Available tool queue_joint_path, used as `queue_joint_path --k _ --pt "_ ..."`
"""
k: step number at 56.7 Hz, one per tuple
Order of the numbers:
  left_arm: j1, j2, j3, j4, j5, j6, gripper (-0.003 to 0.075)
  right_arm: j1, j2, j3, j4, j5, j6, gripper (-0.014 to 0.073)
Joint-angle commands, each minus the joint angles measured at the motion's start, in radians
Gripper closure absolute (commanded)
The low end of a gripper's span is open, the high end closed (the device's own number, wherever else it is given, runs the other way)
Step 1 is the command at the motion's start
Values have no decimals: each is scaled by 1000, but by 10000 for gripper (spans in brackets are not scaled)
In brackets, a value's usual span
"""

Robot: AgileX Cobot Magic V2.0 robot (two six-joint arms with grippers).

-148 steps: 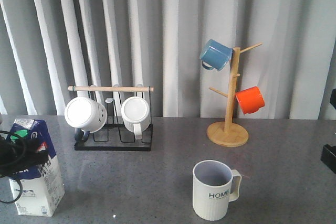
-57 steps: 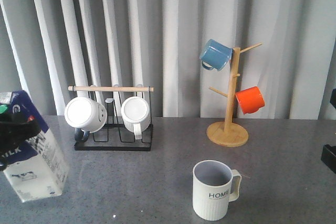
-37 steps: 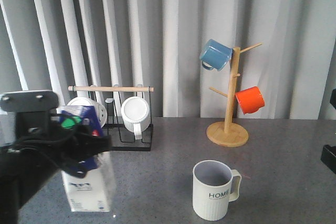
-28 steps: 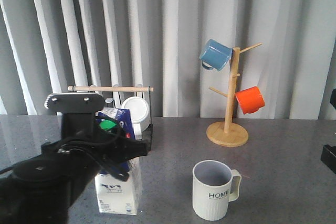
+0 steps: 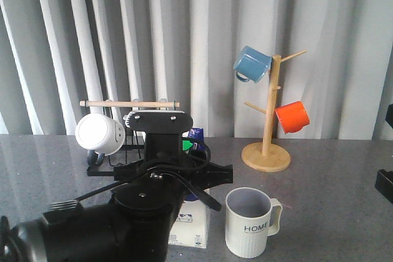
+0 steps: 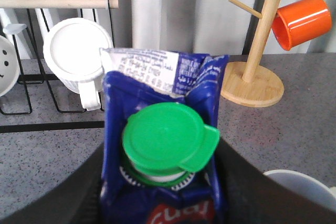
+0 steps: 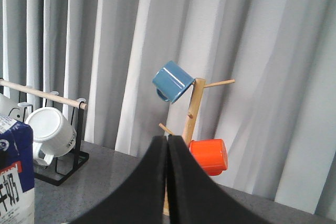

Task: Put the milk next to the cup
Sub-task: 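Carry the milk carton with the left gripper toward the white mug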

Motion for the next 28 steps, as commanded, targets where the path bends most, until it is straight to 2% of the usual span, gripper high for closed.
queue_joint_path --k 1,28 --pt "-8 -22 -43 41 -9 1 592 -8 -8 -30 -1 -73 -11 602" --pt "-8 35 -56 50 -4 -50 591 -8 -8 -30 -1 -73 -11 602"
